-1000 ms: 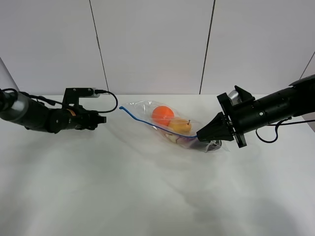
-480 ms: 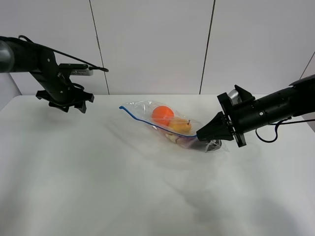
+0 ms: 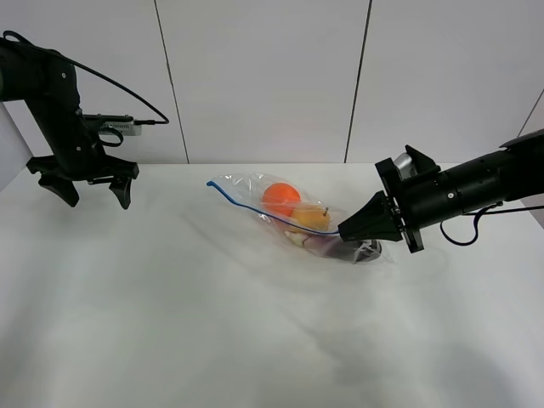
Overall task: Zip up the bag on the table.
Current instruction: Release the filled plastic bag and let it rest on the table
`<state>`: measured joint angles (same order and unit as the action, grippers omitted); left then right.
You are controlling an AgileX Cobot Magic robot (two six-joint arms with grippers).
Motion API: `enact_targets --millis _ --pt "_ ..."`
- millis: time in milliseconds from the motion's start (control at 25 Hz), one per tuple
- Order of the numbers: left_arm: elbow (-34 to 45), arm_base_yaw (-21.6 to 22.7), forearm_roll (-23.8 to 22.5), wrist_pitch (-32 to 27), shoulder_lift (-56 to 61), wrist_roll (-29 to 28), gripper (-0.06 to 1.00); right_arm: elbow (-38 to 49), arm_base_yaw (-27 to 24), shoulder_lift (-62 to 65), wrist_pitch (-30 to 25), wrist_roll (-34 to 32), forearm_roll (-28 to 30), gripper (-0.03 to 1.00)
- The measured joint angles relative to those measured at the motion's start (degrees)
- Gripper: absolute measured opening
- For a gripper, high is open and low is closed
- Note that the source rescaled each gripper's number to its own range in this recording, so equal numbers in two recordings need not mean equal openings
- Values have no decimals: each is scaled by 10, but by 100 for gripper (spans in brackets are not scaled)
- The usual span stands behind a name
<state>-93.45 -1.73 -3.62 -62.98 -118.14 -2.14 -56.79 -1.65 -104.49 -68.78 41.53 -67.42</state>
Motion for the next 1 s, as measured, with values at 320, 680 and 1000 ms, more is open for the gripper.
enact_targets --millis 320,680,1000 --pt "9 0 56 -61 61 27 100 0 0 0 0 9 -1 0" --pt "127 0 63 -64 220 33 100 0 0 0 0 13 -1 0" --pt "330 0 63 -66 464 34 100 0 0 0 0 13 -1 0"
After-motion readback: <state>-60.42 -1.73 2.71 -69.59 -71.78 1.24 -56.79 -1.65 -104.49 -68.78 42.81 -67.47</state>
